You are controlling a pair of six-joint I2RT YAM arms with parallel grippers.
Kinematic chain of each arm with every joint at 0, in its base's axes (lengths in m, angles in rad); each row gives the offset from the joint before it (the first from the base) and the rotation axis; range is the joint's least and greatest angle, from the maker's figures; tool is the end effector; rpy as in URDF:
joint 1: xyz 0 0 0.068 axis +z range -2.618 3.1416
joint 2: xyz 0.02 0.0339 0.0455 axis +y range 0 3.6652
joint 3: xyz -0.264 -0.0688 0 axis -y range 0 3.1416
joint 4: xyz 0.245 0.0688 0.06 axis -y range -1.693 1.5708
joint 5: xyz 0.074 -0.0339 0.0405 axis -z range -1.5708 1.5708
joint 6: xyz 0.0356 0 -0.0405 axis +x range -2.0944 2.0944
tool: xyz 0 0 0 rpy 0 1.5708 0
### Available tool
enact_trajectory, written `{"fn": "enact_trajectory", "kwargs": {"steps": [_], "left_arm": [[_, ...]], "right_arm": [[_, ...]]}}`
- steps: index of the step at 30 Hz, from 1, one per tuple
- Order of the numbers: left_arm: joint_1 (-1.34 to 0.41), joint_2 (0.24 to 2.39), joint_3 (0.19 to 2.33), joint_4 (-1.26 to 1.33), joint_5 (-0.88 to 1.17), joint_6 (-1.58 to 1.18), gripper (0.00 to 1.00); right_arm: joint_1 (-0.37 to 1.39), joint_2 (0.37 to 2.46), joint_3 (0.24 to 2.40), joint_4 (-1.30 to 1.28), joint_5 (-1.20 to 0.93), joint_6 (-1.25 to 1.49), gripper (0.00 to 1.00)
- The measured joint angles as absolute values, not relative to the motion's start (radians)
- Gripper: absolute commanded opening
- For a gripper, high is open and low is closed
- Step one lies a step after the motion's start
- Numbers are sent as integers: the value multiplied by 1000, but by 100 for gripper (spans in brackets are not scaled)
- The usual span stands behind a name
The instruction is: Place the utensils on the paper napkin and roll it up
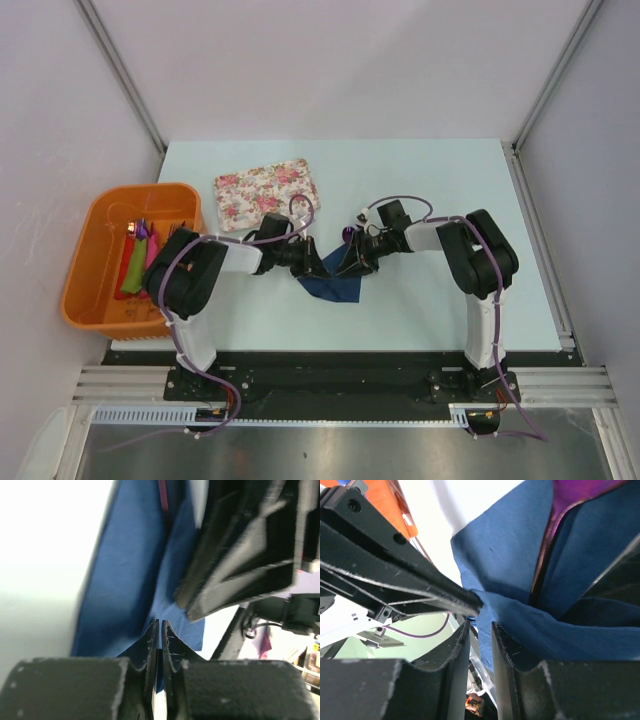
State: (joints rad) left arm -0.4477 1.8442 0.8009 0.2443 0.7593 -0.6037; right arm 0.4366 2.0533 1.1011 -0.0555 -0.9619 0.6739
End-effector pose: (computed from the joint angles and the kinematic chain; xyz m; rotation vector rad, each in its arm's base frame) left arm 0.2923 -0.1676 0.1147 0.2092 2.5240 -1.3725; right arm 0.3355 0.1888 0.1028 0.0830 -2.6624 -1.5695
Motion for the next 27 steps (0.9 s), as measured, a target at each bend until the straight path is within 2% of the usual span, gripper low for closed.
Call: {"fn": "enact_trajectory", "kwargs": {"steps": [6,13,16,27], "left_arm": [[-448,1856,824,162,706,-556,6],[-449,1859,836,139,701,-541,5],[-449,1859,840,131,699,-540,5],[-450,1859,841,129,698,-539,5]], "right_arm": [[435,1983,1120,-165,-864,604,30],[454,1890,1253,-286,-670,470,6],[476,1891,1275,-327,-612,430,0],[539,1961,1303,-439,-476,364,0]]}}
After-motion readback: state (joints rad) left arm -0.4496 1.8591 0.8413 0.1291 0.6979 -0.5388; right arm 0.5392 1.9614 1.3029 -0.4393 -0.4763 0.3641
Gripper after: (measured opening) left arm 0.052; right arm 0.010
